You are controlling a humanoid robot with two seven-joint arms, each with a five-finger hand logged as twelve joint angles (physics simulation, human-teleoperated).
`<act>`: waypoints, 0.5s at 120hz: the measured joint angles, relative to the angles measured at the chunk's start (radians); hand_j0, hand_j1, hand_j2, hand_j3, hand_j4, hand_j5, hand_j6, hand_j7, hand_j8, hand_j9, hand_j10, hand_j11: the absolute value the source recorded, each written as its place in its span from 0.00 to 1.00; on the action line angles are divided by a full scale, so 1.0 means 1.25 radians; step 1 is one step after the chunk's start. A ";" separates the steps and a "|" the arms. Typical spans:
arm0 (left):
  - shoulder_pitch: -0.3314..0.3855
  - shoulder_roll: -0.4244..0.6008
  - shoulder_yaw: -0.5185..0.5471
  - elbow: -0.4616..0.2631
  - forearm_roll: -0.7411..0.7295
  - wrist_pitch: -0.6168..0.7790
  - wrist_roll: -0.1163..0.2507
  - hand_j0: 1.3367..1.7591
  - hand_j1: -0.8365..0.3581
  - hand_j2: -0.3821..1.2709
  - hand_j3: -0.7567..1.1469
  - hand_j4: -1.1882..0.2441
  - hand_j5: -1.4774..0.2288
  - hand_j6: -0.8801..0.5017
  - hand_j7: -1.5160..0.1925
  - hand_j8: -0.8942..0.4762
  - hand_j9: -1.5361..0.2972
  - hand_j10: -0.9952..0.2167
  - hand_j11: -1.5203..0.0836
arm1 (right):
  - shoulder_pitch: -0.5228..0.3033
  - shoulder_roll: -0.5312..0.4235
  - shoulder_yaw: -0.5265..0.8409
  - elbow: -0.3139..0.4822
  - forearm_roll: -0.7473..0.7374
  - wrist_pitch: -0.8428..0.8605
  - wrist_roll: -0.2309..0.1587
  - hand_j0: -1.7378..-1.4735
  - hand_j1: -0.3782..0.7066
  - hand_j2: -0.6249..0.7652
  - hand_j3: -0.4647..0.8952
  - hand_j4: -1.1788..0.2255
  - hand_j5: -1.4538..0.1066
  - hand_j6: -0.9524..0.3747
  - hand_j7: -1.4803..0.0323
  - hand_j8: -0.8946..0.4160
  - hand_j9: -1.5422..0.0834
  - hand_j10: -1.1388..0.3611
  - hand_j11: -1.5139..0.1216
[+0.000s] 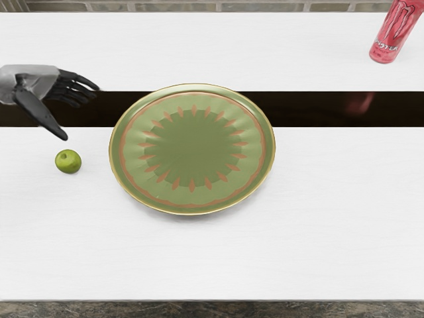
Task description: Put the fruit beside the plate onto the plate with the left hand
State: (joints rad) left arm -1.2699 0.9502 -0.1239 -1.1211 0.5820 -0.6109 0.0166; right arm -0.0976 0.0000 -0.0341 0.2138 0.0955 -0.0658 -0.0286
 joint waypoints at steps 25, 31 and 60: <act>-0.006 0.002 -0.004 -0.001 0.000 0.000 0.081 0.76 0.74 0.26 0.40 0.65 0.67 0.45 0.70 0.47 0.66 0.61 0.74 | 0.003 0.000 0.000 0.001 0.000 0.000 -0.001 0.30 0.06 0.44 0.34 0.82 0.90 0.69 0.95 0.66 0.92 0.74 0.90; -0.030 0.019 -0.005 -0.039 0.000 0.000 0.180 0.76 0.74 0.26 0.40 0.65 0.67 0.45 0.70 0.47 0.66 0.61 0.74 | 0.004 0.000 0.000 0.002 0.000 0.000 -0.001 0.30 0.06 0.44 0.34 0.82 0.90 0.69 0.95 0.66 0.92 0.74 0.90; -0.024 0.094 -0.028 -0.335 0.214 0.000 0.446 0.76 0.74 0.26 0.40 0.65 0.67 0.45 0.70 0.47 0.66 0.61 0.74 | 0.010 0.000 0.000 0.004 0.000 0.001 0.000 0.30 0.06 0.44 0.34 0.82 0.90 0.69 0.95 0.66 0.92 0.74 0.90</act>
State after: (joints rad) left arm -1.2996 1.0674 -0.1586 -1.5397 0.8492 -0.6111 0.5744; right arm -0.0851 0.0000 -0.0337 0.2188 0.0951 -0.0649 -0.0292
